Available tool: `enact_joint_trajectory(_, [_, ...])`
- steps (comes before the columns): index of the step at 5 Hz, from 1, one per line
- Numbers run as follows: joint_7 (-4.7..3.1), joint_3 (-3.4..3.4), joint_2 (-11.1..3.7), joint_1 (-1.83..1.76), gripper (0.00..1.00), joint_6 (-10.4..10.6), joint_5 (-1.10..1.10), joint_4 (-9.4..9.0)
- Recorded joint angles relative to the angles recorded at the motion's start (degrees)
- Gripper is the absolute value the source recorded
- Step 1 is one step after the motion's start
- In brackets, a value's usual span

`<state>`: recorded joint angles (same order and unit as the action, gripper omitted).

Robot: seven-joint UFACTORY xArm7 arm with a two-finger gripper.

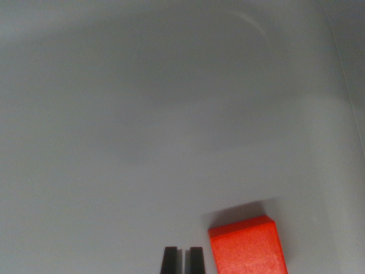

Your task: Reach red block

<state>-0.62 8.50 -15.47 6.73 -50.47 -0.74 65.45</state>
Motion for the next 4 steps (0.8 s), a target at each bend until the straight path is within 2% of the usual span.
enact_joint_trajectory(1, [0.0,0.0,0.0,0.0,0.0,0.0,0.0,0.0])
enact_joint_trajectory(2, [0.02,0.37,-1.02,0.4,0.0,2.2,0.0,-1.48])
enact_joint_trajectory(3, [0.02,0.37,-1.02,0.4,0.0,2.2,0.0,-1.48])
enact_joint_trajectory(4, [0.03,0.71,-1.93,0.76,0.0,4.1,0.01,-2.79])
